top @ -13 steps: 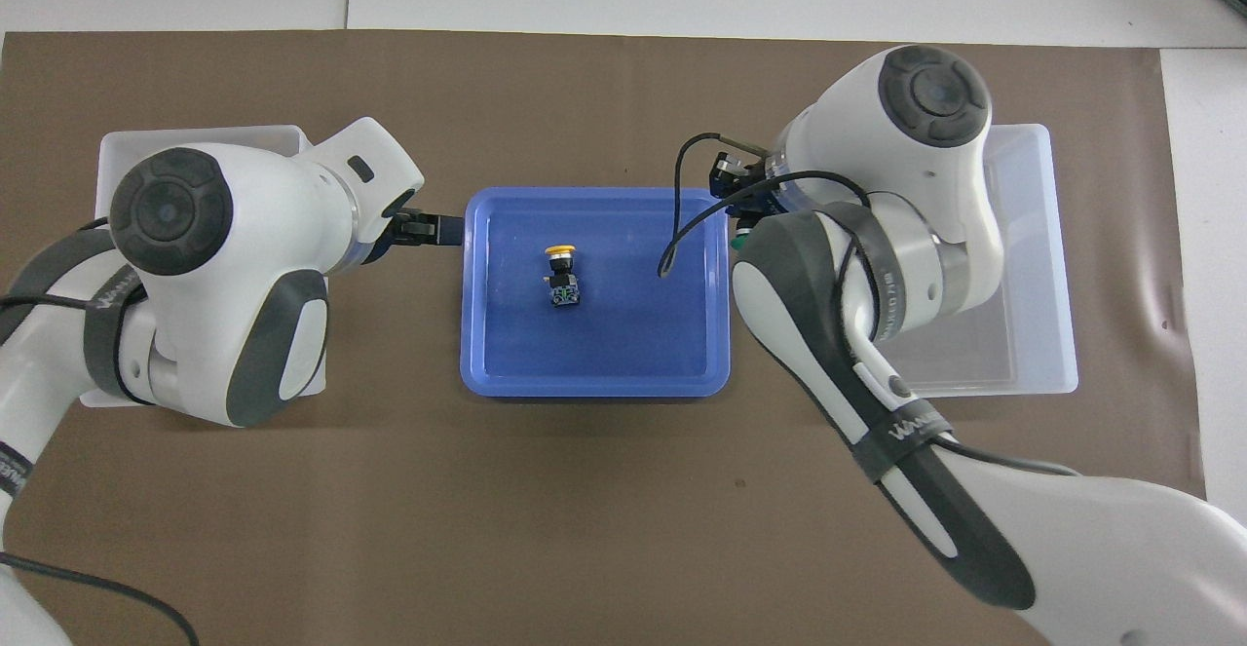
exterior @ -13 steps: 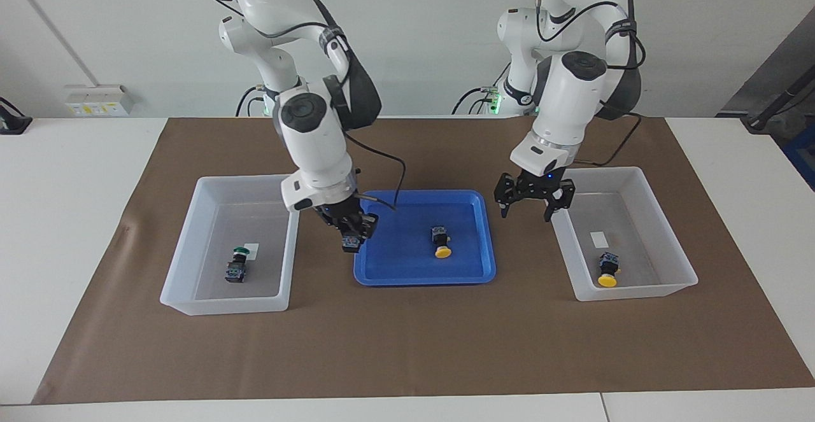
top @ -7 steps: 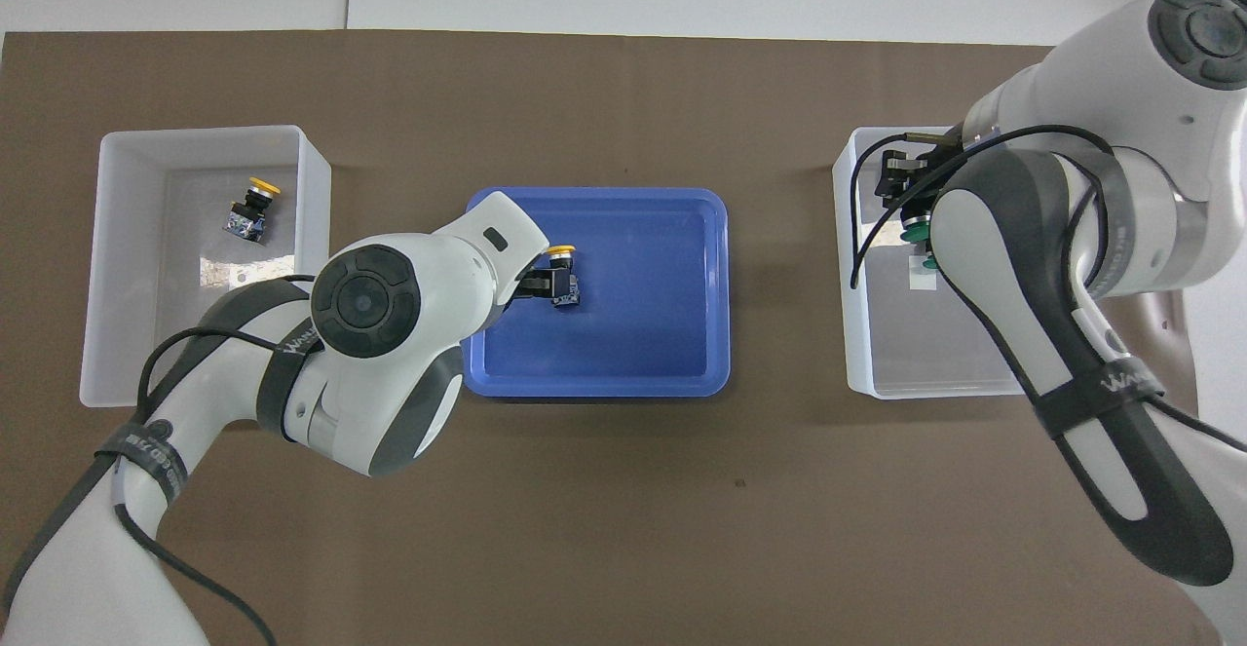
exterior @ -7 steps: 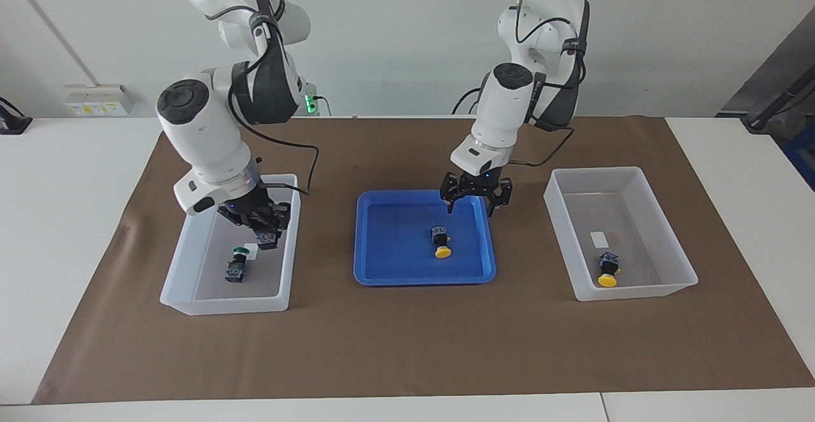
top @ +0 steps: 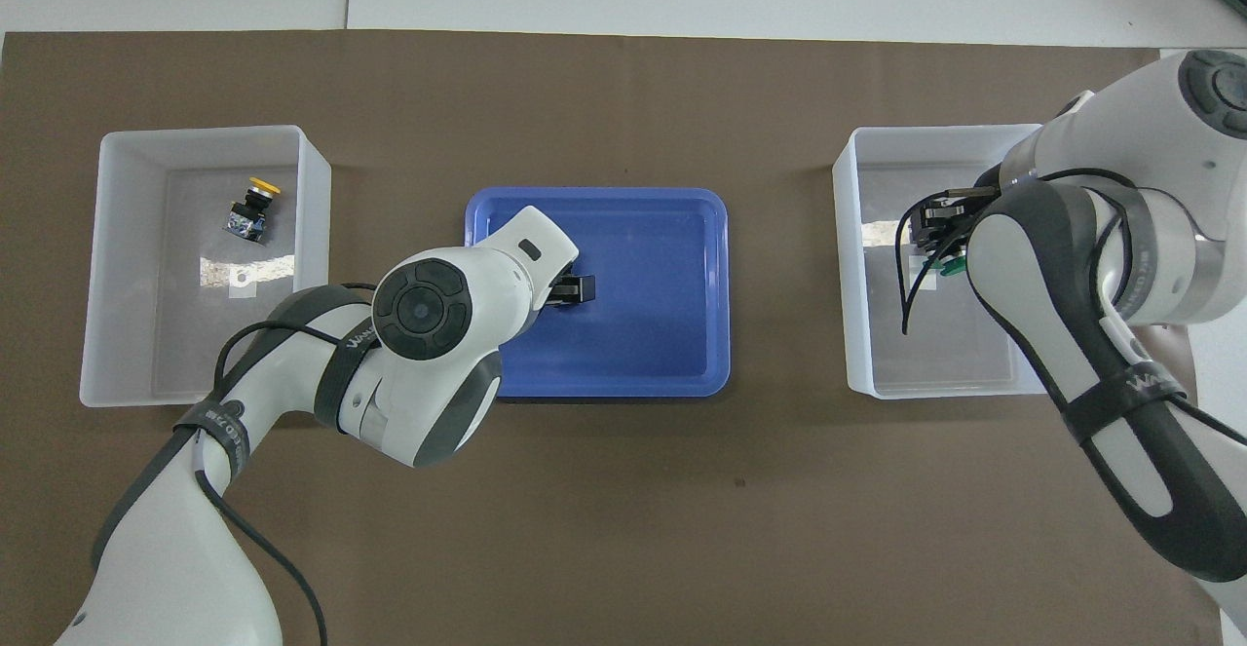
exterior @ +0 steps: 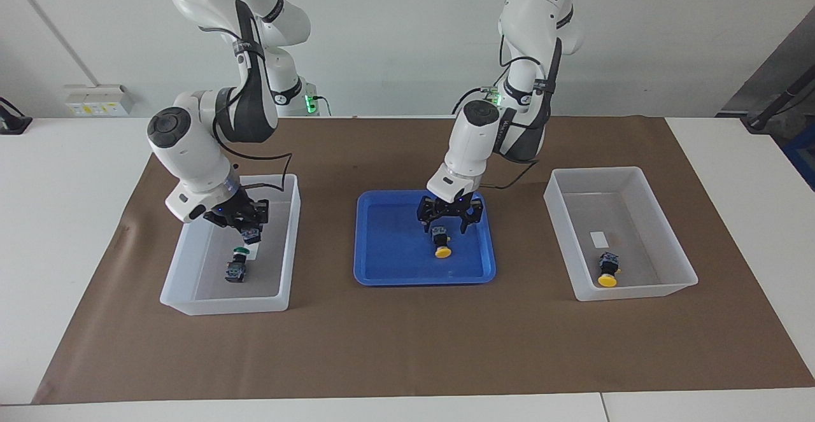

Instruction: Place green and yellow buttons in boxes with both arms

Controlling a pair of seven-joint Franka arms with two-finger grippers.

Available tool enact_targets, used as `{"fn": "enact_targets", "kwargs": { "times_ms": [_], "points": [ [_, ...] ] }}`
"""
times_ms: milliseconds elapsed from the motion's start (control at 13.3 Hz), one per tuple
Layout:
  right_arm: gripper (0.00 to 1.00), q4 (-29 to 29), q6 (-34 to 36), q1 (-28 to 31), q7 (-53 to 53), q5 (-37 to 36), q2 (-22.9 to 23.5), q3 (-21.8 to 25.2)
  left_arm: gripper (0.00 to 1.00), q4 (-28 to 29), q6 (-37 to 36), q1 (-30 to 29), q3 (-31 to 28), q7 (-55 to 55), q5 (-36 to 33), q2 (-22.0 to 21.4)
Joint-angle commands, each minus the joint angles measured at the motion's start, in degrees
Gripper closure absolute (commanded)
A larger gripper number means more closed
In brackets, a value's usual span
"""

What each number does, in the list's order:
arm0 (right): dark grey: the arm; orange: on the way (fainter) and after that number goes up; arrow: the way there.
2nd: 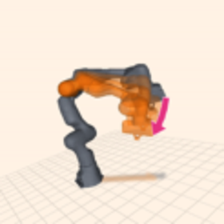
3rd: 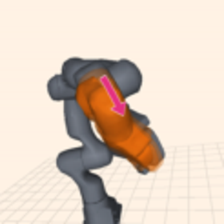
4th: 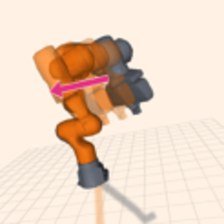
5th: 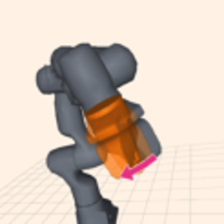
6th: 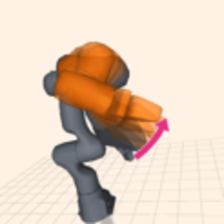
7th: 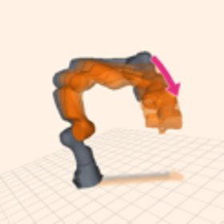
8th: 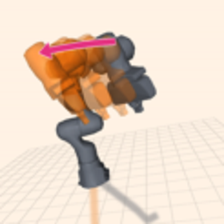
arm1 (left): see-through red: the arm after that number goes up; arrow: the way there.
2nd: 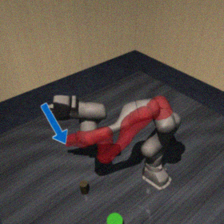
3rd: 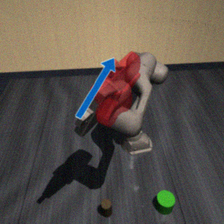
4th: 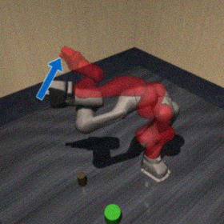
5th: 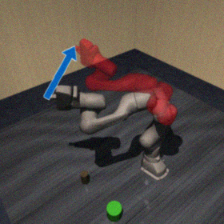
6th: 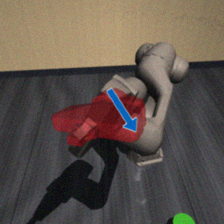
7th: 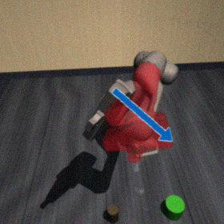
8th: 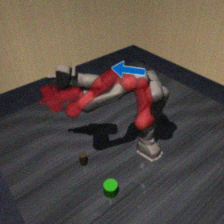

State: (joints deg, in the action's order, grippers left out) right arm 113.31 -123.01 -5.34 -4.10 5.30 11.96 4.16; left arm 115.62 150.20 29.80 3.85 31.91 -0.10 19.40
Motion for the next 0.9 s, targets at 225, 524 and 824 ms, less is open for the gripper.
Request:
{"fn": "enact_targets", "kwargs": {
  "times_ms": [225, 524, 824],
  "points": [
    [0.87, 8.2, -7.3, 1.4, -1.4, 0.8, -2.7, -0.8, 0.20, -0.3, 2.3, 1.1, -1.1, 1.7, 0.2, 1.5],
    [0.74, 9.8, -10.3, 1.4, -1.4, 1.2, -2.6, -0.9, 0.76, 0.0, 2.3, 1.0, -1.1, 2.9, 0.2, 1.4],
    [0.00, 10.3, -11.3, 1.3, -1.3, 1.2, -2.6, -0.8, 1.00, 0.1, 1.2, 0.1, -1.6, 2.5, 0.2, -1.6]
  ]
}}
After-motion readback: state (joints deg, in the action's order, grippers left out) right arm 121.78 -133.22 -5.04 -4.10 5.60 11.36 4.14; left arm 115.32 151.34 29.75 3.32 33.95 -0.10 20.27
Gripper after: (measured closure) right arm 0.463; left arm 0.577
